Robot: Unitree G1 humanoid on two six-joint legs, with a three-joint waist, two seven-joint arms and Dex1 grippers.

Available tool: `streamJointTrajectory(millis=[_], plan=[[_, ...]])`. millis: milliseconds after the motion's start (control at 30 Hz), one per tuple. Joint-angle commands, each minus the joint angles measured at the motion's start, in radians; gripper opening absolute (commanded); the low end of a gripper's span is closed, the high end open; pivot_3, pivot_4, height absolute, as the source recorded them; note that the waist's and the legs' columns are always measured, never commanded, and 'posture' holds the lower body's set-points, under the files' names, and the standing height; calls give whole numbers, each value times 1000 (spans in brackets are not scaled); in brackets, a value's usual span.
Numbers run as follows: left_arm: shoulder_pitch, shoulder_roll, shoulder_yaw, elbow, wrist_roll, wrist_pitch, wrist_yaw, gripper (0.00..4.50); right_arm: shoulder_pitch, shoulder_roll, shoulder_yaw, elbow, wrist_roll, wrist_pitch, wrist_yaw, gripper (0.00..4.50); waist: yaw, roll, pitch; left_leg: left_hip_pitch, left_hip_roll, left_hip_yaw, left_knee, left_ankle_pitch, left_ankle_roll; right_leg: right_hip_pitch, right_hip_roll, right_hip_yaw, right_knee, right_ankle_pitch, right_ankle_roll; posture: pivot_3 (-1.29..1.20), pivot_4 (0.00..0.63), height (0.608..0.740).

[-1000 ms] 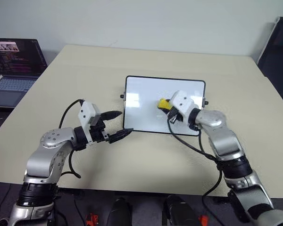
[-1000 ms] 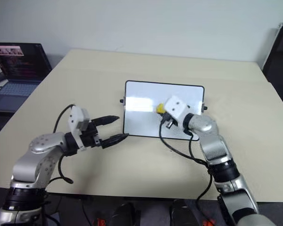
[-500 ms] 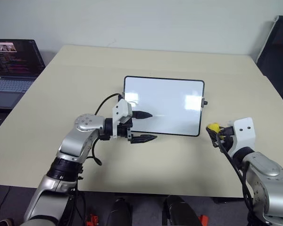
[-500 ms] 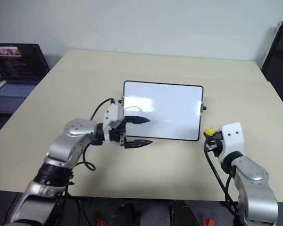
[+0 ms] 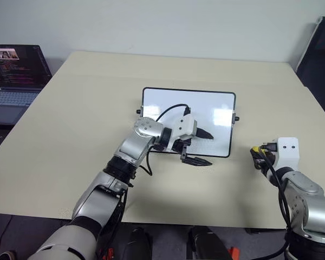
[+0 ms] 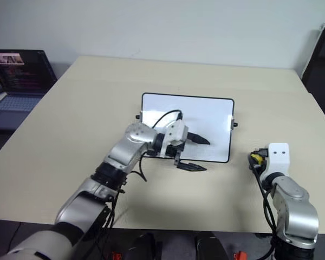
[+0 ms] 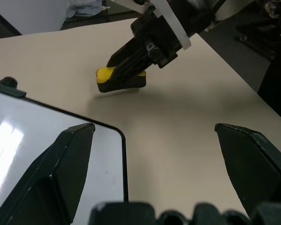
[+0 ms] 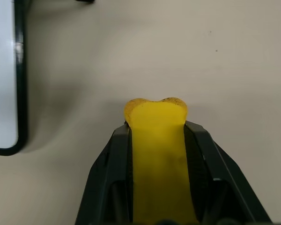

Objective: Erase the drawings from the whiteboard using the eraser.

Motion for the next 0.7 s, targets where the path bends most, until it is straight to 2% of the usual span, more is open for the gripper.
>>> streamJointTrajectory(millis=[33,233,300,367,567,700], plan=[[-48,-30,-11,-19,16,5,-1,4500,-7,-15,-24,-3,22,-33,-16,1120,1,0,0,0,0,0,0,0,0,0,0,0,0,0,0,0,150,740],[-51,-33,-33,-77,46,51,1,4500,-7,-20,-24,30,46,-47,-33,1120,0,1,0,0,0,0,0,0,0,0,0,0,1,0,0,0,150,740],[-45,-33,-39,-102,47,73,-1,4500,-6,-21,-26,42,54,-52,-41,1833,0,1,0,0,0,0,0,0,0,0,0,0,1,0,0,0,150,740],[-36,-32,-41,-122,48,89,3,4500,-5,-22,-29,54,60,-61,-46,2285,0,1,0,0,0,0,0,0,0,0,0,0,1,0,0,0,150,740],[-13,-14,-40,-157,49,127,14,4500,-9,-30,-41,67,84,-82,-53,4471,0,2,0,0,0,0,0,0,0,0,0,0,1,0,1,0,150,740],[3,7,-22,-179,41,154,35,4500,-10,-27,-62,7,115,-91,-57,4471,0,3,0,0,0,0,1,0,0,0,0,0,1,0,1,0,150,740]])
